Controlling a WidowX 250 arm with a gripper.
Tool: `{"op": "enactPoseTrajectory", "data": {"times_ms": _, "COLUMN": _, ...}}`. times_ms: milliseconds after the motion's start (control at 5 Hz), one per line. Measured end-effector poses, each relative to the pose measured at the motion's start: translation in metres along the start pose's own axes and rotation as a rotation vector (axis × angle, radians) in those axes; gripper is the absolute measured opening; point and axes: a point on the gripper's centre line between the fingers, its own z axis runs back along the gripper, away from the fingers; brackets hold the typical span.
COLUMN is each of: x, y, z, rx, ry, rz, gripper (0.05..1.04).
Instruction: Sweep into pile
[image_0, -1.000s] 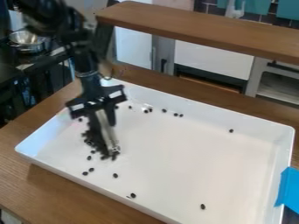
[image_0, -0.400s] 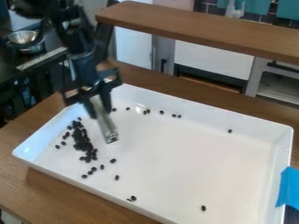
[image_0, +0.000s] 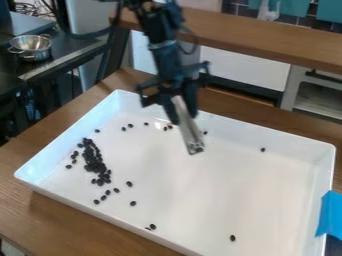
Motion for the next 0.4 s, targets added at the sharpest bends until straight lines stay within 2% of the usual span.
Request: {"op": "enactPoseTrajectory", "data": {"times_ms": 400, "x": -0.083, "y": -0.056, "z": -0.045, "rx": 0.043, "ry": -0.025, "rz": -0.171, "gripper": 0.339}}
